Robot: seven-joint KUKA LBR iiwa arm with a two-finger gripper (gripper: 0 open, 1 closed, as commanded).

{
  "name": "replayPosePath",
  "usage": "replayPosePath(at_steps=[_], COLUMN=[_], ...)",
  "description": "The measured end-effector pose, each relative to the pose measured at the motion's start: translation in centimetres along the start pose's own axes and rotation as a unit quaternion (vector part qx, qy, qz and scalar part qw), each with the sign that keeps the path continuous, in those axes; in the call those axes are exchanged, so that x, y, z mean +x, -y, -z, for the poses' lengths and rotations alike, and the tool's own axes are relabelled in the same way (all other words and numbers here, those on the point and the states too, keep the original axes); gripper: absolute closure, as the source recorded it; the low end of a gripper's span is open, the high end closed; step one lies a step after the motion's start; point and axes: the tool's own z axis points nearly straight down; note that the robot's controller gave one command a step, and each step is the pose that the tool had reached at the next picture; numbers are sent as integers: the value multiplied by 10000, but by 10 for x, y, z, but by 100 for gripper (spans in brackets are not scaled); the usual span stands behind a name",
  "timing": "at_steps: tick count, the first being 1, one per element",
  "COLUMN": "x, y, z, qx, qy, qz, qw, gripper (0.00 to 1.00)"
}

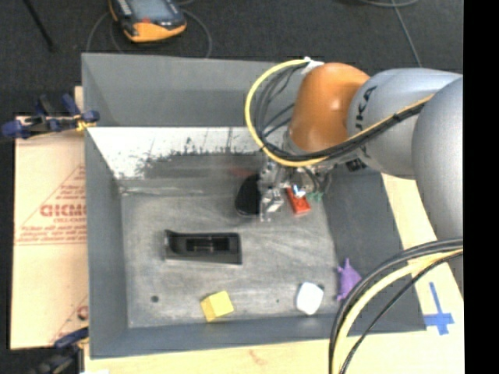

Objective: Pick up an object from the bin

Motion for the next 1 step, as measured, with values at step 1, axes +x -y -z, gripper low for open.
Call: replayPosePath(at_steps=[1], x=[0], y=[0], z=[0], qx=[0], qy=[0], qz=[1], qw=[10000], gripper=[100])
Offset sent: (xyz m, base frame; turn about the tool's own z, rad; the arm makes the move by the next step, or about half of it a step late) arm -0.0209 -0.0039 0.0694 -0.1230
